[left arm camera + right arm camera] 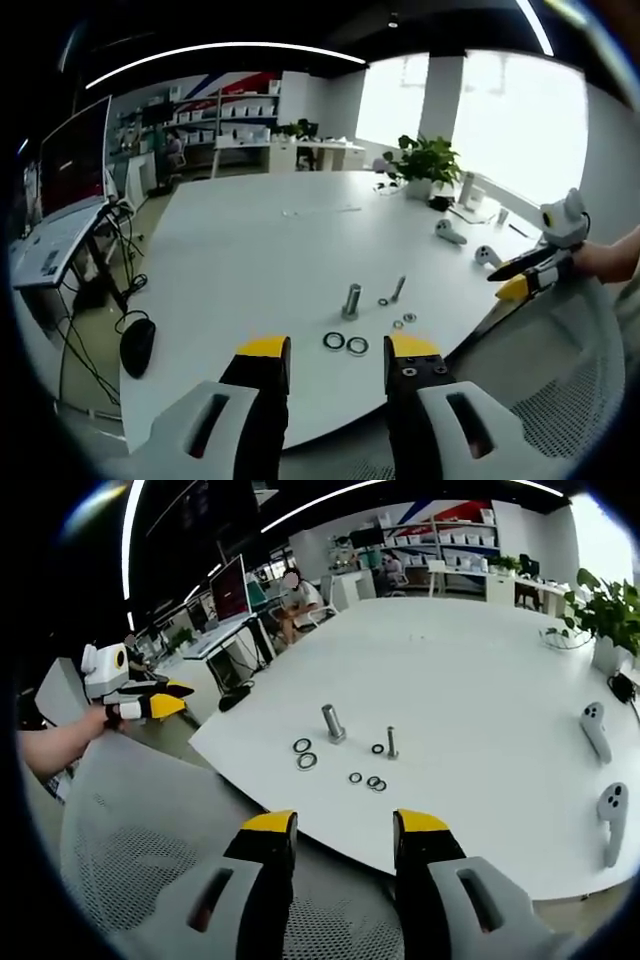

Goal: Place the washer onto the threaded stud by aligning its center hole with the stud, sliding it down to the base, and recovering from edge contact or off-axis alignment until the washer reaches the visible bottom stop.

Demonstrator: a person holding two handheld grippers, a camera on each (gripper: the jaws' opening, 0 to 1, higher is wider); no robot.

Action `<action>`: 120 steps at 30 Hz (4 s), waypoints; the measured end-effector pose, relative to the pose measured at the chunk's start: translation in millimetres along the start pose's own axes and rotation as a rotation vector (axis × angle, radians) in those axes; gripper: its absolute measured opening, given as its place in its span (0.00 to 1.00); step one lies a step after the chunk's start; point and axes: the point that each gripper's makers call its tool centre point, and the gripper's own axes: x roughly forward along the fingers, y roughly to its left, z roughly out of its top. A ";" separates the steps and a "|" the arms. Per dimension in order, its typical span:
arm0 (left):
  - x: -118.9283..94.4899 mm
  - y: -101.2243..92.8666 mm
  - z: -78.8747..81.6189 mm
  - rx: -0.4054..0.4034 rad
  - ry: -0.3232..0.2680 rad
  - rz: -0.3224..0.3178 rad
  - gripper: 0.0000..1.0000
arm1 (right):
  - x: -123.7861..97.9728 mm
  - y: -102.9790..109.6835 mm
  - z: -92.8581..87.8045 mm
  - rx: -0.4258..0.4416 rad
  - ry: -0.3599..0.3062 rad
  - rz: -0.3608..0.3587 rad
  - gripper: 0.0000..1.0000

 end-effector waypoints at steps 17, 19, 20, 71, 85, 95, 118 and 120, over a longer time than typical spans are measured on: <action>-0.5 2.6 1.0 -0.006 -0.005 0.012 0.35 | -0.1 0.0 1.3 0.006 -0.005 -0.001 0.40; -0.7 2.0 1.5 -0.008 -0.005 0.011 0.35 | -0.4 -1.4 1.3 0.013 -0.006 -0.007 0.40; -0.2 2.4 0.4 -0.009 -0.001 0.010 0.35 | -0.3 -1.4 0.9 0.015 -0.004 -0.006 0.40; 28.8 9.3 -13.6 0.064 0.236 -0.019 0.36 | -0.9 -4.1 1.2 0.032 -0.008 -0.013 0.40; 69.6 7.2 -15.9 0.080 0.284 -0.067 0.39 | -0.6 -6.0 -1.6 0.039 0.008 -0.024 0.40; 103.6 -3.5 -39.3 0.058 0.373 -0.113 0.39 | -1.1 -7.0 -1.3 0.045 0.005 -0.027 0.39; 150.7 -13.9 -62.3 0.096 0.512 -0.152 0.37 | -1.8 -9.2 0.0 0.060 -0.008 -0.036 0.39; 156.0 -13.6 -62.7 0.082 0.520 -0.148 0.37 | -2.1 -9.3 0.5 0.063 -0.012 -0.036 0.39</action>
